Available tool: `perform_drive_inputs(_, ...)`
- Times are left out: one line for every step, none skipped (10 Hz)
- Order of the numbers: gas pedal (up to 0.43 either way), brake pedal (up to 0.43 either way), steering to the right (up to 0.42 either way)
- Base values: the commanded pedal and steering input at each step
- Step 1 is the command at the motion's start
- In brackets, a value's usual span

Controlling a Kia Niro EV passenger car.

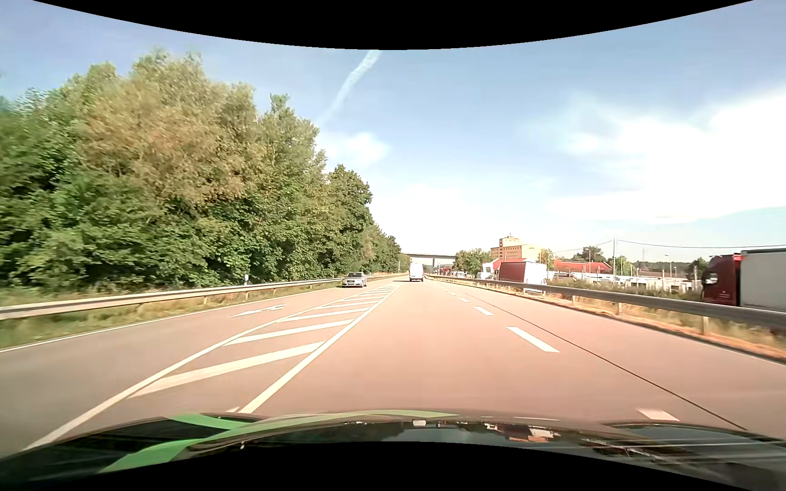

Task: Follow the waypoints while adhering to traffic rules and regulations

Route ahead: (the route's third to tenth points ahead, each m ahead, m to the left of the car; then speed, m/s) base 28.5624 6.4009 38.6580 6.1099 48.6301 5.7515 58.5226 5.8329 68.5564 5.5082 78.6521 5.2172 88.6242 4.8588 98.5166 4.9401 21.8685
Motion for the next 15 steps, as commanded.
perform_drive_inputs(0.248, 0.000, -0.001)
perform_drive_inputs(0.248, 0.000, 0.000)
perform_drive_inputs(0.248, 0.000, 0.001)
perform_drive_inputs(0.260, 0.000, 0.004)
perform_drive_inputs(0.260, 0.000, 0.006)
perform_drive_inputs(0.268, 0.000, 0.005)
perform_drive_inputs(0.280, 0.000, 0.003)
perform_drive_inputs(0.287, 0.000, 0.003)
perform_drive_inputs(0.299, 0.000, 0.002)
perform_drive_inputs(0.299, 0.000, 0.002)
perform_drive_inputs(0.311, 0.000, 0.002)
perform_drive_inputs(0.311, 0.000, 0.002)
perform_drive_inputs(0.311, 0.000, 0.002)
perform_drive_inputs(0.311, 0.000, 0.003)
perform_drive_inputs(0.311, 0.000, 0.002)
